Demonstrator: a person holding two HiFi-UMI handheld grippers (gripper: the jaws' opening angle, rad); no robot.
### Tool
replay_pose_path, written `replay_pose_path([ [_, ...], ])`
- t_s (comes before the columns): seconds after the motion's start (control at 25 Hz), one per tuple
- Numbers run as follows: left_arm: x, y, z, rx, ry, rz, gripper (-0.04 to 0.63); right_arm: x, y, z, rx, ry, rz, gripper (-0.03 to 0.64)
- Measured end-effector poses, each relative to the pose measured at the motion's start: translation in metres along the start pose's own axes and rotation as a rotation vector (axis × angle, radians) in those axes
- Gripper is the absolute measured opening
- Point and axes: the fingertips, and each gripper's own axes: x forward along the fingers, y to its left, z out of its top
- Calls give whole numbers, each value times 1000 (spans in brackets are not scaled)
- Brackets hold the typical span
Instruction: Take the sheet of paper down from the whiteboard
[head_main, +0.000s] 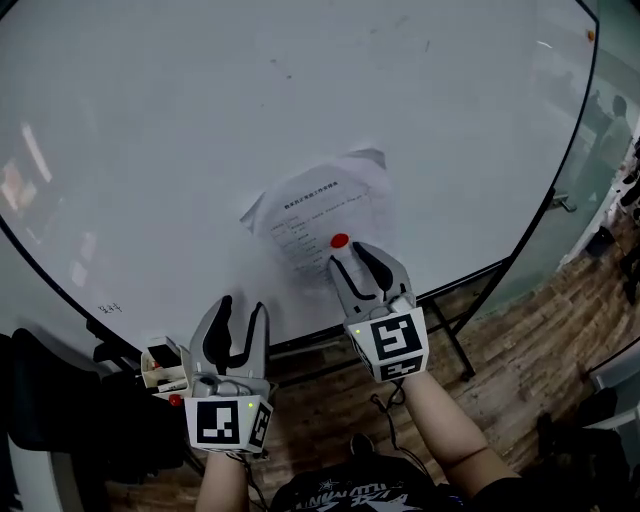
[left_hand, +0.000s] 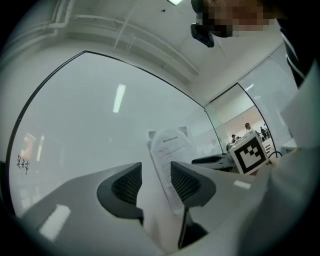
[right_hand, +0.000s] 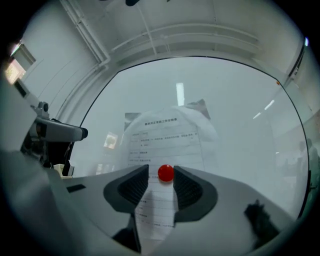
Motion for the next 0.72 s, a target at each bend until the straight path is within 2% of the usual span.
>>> replay_pose_path([
  [0.36, 27, 3, -1, -8, 38, 54, 189, 23, -4, -7, -72, 24, 6, 156],
  [0.56, 41, 4, 3, 5, 39, 72, 189, 25, -9, -8, -114, 17, -42, 151],
  [0.72, 53, 8, 9, 10, 29, 88, 189, 24, -9, -10, -154, 7, -45, 143],
])
